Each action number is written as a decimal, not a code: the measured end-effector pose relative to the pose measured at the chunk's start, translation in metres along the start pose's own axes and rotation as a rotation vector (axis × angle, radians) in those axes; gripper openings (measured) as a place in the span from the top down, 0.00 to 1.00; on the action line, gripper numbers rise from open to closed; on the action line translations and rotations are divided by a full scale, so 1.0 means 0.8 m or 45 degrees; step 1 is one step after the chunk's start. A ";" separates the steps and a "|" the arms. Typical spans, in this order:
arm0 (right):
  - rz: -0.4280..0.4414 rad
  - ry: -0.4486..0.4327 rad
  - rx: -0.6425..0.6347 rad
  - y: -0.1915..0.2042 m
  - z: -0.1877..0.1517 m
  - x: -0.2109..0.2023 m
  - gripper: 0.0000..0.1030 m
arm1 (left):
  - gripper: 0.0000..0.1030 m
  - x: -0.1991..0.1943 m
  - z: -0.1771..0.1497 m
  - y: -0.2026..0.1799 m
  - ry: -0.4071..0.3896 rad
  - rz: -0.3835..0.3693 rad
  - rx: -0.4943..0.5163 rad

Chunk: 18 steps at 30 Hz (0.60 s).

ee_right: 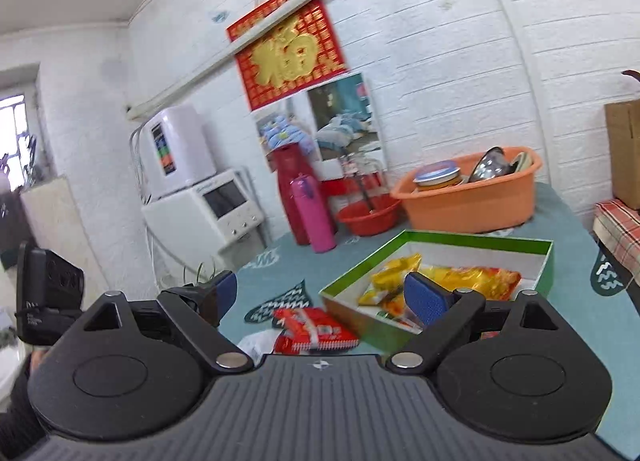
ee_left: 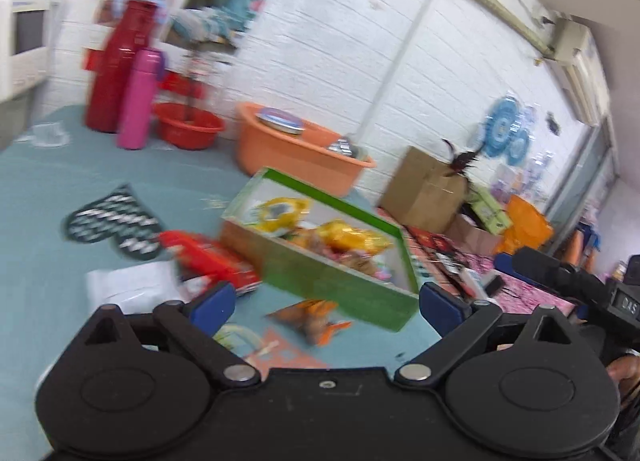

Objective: Organize snacks
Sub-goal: 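Grasp a Danco biscuit pack with the left gripper while the right grasps another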

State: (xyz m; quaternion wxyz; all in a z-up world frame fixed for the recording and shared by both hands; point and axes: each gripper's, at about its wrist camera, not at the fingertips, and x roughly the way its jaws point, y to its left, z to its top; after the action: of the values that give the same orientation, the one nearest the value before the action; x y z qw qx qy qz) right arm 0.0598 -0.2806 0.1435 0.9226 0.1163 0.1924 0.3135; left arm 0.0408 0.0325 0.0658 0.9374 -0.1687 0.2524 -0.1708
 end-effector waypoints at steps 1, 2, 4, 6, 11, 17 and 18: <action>0.008 0.012 -0.018 0.006 -0.007 0.001 0.00 | 0.00 -0.011 -0.007 0.010 -0.005 0.037 -0.019; 0.019 0.032 -0.038 0.012 -0.016 0.005 0.00 | 0.00 -0.018 -0.013 0.019 -0.003 0.067 -0.042; 0.050 0.092 -0.059 0.023 -0.035 0.017 0.00 | 0.00 -0.031 -0.028 0.039 0.007 0.114 -0.098; 0.093 0.186 -0.052 0.033 -0.056 0.037 0.00 | 0.00 -0.037 -0.042 0.056 0.024 0.148 -0.151; 0.204 0.388 -0.003 0.052 -0.105 0.093 0.00 | 0.00 -0.050 -0.079 0.103 0.054 0.190 -0.317; 0.261 0.522 0.019 0.068 -0.128 0.160 0.00 | 0.00 -0.068 -0.108 0.142 0.038 0.175 -0.491; 0.271 0.544 0.029 0.069 -0.131 0.170 0.00 | 0.00 -0.069 -0.109 0.147 0.032 0.172 -0.510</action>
State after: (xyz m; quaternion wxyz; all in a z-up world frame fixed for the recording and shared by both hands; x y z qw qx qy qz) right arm 0.0846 -0.1435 0.0293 0.8212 0.0773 0.3735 0.4245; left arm -0.0232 0.1386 -0.0297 0.8912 -0.3322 0.3037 -0.0560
